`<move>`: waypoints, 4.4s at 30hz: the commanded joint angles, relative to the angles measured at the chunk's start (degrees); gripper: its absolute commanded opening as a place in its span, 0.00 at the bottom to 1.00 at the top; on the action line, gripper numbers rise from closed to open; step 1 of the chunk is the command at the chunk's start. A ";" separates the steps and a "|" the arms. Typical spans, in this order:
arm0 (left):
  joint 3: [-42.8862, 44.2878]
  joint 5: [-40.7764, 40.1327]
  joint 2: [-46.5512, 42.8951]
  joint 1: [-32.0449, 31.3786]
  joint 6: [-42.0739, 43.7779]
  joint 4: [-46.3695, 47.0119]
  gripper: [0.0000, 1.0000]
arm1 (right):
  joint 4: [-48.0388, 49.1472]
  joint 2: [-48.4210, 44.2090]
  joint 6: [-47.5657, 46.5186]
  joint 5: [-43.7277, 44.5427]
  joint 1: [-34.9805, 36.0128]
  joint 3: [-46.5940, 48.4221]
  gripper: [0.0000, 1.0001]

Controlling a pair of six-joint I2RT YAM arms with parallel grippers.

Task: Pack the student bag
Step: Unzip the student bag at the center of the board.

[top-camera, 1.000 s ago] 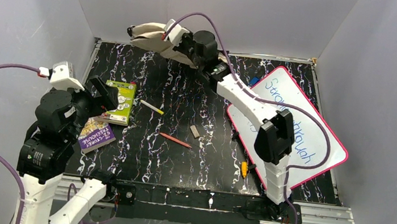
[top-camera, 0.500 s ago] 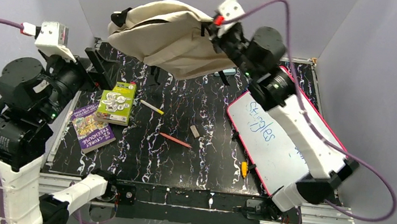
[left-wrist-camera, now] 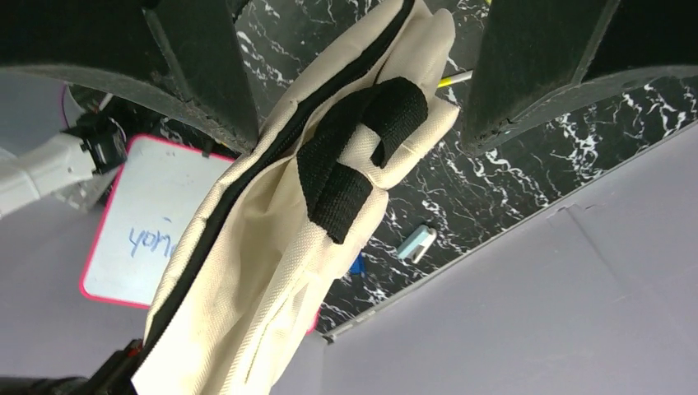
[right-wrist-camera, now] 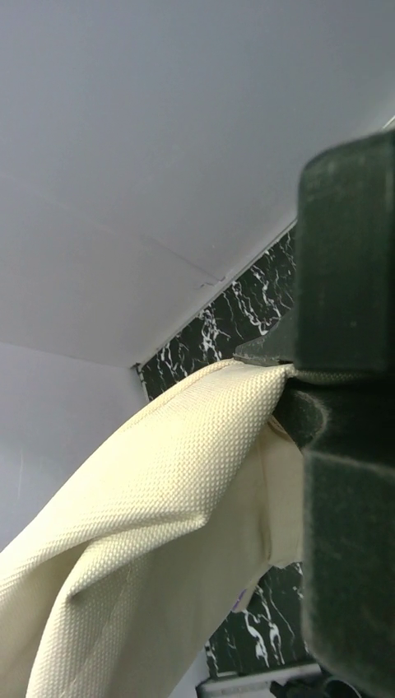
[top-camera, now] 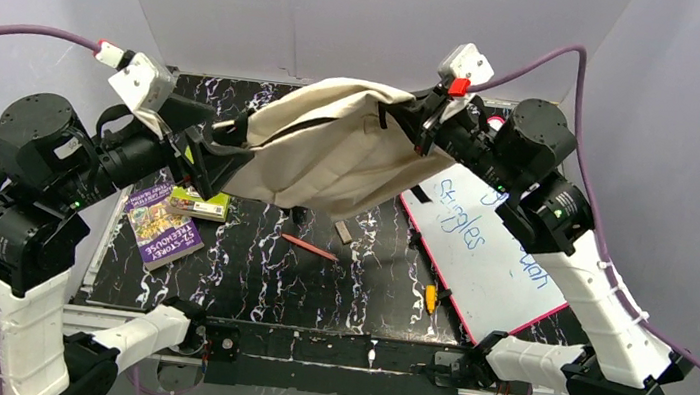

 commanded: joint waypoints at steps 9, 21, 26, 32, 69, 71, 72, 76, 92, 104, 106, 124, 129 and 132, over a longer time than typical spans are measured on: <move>-8.13 17.11 -0.60 -0.66 3.62 0.90 0.89 | 8.99 -5.97 9.20 -11.26 -0.10 -0.27 0.00; -11.33 22.37 -2.17 -0.75 -2.94 5.76 0.06 | 6.43 -3.13 11.99 -3.36 -0.06 1.40 0.00; -10.96 18.25 -2.54 -0.75 -7.03 8.46 0.00 | 3.13 -3.81 13.19 1.24 -0.05 -0.34 0.03; -7.26 8.26 -1.26 -0.72 -15.23 11.62 0.00 | 1.50 -7.73 15.51 3.48 -0.05 -7.08 0.34; -0.34 -3.93 9.98 -0.75 -23.75 9.19 0.00 | -48.02 -12.12 53.81 13.42 -0.06 -16.51 0.99; -0.72 -3.59 10.07 -0.73 -23.95 9.29 0.00 | -48.36 -11.89 53.87 11.14 -0.06 -17.43 0.99; -0.83 -3.37 10.07 -0.75 -24.00 9.33 0.00 | -48.84 -10.86 52.68 9.04 -0.10 -17.06 0.99; -1.66 -2.83 10.07 -0.67 -24.43 9.44 0.00 | -51.89 -2.76 42.45 4.49 -0.05 -13.29 0.99; -3.25 -1.68 9.60 -0.74 -25.28 10.22 0.00 | -10.37 -7.91 50.59 4.12 -0.06 -18.53 0.98; -3.41 1.34 8.71 -0.70 -26.48 11.40 0.00 | 15.67 -4.45 64.69 8.53 -0.91 -24.17 0.91; -3.79 1.98 8.51 -0.73 -26.91 12.15 0.00 | 18.59 -3.68 66.61 6.19 -2.00 -25.12 0.88; -7.31 5.16 6.22 -0.69 -28.77 14.40 0.00 | 29.72 1.78 73.80 -12.16 -13.57 -29.07 0.70; -8.01 5.57 5.00 -0.73 -30.02 15.53 0.00 | 30.73 4.13 75.31 -14.42 -13.97 -28.30 0.67; -8.95 6.47 4.60 -0.72 -31.29 16.92 0.00 | 32.90 5.69 76.14 -16.35 -14.03 -27.56 0.64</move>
